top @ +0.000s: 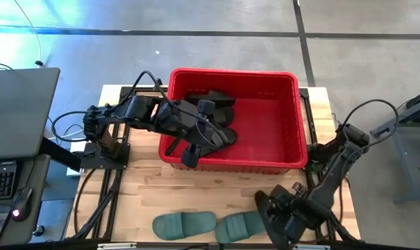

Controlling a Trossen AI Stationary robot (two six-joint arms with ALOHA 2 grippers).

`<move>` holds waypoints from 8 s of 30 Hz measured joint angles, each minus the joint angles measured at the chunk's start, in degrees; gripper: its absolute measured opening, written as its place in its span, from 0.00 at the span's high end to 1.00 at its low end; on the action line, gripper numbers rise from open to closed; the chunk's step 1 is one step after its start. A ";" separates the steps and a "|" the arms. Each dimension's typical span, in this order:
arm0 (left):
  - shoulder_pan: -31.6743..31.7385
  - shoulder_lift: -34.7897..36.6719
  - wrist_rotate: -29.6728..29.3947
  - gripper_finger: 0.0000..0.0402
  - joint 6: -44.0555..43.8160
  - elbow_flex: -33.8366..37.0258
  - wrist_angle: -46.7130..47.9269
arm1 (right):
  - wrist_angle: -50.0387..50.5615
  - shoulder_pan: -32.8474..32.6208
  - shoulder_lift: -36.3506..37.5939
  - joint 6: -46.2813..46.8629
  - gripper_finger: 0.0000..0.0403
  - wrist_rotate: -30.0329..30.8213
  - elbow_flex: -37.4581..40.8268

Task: Pick and place slides into bin
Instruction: Put the black slide into the red bin, then put the green slide into the red bin

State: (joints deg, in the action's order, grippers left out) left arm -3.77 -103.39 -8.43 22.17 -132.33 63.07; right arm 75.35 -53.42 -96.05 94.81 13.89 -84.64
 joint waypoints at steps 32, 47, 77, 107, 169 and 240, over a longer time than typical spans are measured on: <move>-1.17 0.00 2.89 0.33 -12.97 0.02 -2.71 | 14.76 42.39 1.72 -66.85 1.00 49.15 -22.90; -3.52 0.00 -0.10 0.33 -11.49 0.02 -6.22 | -12.37 67.31 1.64 -80.72 1.00 29.13 6.21; -3.39 0.00 -2.59 0.33 -11.53 0.02 -5.90 | -40.05 75.22 1.64 -90.32 0.67 17.14 22.97; -15.62 0.00 0.12 0.33 -24.71 0.02 19.27 | -11.07 69.30 1.66 -88.26 0.67 4.12 -8.83; -25.14 -0.88 -5.56 0.33 -39.15 -0.01 19.28 | -76.64 6.86 1.22 4.39 0.67 -7.95 34.99; -25.14 -1.66 -4.79 0.33 -28.43 0.02 19.43 | -77.74 28.64 21.76 -93.01 1.00 58.46 -4.32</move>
State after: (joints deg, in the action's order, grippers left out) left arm -28.91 -105.06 -13.21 -6.26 -132.31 82.50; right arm -2.39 -24.78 -74.29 1.80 72.35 -88.95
